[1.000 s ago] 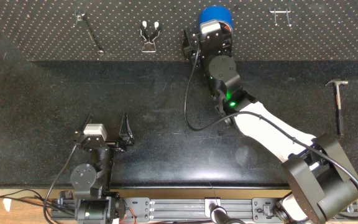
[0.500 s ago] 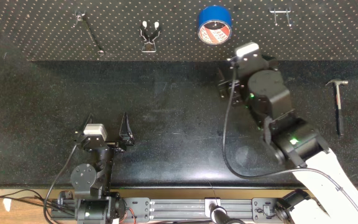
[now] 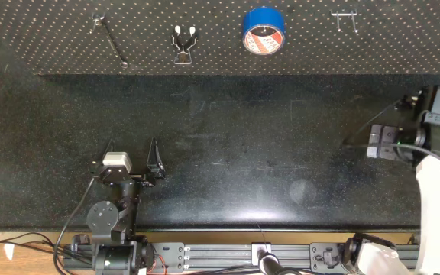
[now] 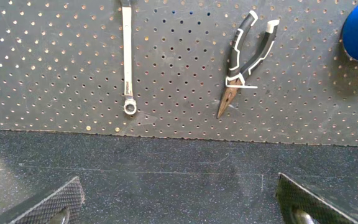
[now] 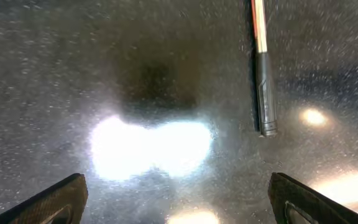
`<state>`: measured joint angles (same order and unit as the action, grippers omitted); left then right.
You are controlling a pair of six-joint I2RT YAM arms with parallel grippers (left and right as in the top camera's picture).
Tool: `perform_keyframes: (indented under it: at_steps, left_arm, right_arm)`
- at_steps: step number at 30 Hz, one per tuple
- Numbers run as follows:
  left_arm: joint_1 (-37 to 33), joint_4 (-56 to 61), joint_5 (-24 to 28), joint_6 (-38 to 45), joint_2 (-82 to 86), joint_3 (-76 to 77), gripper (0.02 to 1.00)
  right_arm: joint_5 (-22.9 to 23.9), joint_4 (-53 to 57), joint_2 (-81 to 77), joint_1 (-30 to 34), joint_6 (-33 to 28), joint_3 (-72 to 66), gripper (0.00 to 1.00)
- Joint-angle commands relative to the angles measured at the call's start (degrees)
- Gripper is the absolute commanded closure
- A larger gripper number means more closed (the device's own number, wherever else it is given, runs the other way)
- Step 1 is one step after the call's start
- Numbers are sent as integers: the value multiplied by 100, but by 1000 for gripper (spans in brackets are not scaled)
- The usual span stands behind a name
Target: Place Tools Onto Pegboard
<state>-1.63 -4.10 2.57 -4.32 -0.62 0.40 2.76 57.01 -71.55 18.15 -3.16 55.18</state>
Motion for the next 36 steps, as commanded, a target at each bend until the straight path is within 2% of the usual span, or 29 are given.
perform_keyframes:
  at_steps: [1,2,5,11,16,20,22,36]
  left_arm:
    - [-24,-46,-44,33,44,-9,23]
    - [-24,-46,-42,33,44,-9,23]
    - [-24,-46,-44,33,44,-9,23]
    - [-24,-46,-42,33,44,-9,20]
    - [-24,-46,-44,33,44,-9,23]
    - [-24,-46,-44,33,44,-9,23]
    - [-24,-46,-44,33,44,-9,23]
    - [-24,-46,-44,33,44,-9,23]
  right_arm:
    - [-699,11,-511,1047,-970,-7,51]
    - [-713,13,-616,1224,-1499,-7,51]
    - [-619,-181,-654,1257,-2332,-7,49]
    - [-627,-684,-1362,2122,-2743,-7,49]
    - [-629,-918,-1978,2120,-3040,481,49]
    - [-654,-979,-2288,2120,-3499,503,49]
    - [-841,-984,-2470,2120,-3814,503,49]
    - [-774,-1338,-2699,1921,-3917,503,49]
